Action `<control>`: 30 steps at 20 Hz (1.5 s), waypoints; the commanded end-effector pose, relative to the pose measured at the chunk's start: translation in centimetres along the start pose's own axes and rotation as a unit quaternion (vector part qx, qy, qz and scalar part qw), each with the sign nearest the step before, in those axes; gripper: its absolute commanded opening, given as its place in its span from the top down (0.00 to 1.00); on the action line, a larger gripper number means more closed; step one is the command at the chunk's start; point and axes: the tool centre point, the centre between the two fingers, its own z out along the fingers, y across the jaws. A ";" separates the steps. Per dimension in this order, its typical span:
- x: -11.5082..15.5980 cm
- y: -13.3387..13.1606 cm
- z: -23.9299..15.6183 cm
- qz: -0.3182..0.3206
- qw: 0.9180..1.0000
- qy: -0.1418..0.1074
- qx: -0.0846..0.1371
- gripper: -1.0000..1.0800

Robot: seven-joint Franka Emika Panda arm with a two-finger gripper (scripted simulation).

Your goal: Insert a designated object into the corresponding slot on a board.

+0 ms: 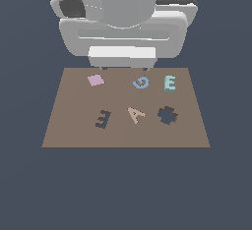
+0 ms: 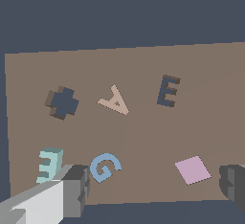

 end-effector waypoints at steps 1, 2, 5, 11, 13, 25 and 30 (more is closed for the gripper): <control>0.0 0.0 0.0 0.000 1.000 0.000 0.000 0.04; 0.0 0.0 0.0 0.000 1.000 0.000 0.000 0.04; -0.2 -0.4 0.4 0.002 1.000 0.000 0.000 0.04; -1.5 -2.5 2.3 0.010 1.000 0.000 -0.001 0.04; -2.1 -3.6 3.3 0.014 1.000 0.000 -0.001 0.04; -6.1 -12.0 11.0 0.045 0.999 0.000 -0.003 0.04; -7.0 -14.2 13.1 0.053 0.999 0.000 -0.004 0.04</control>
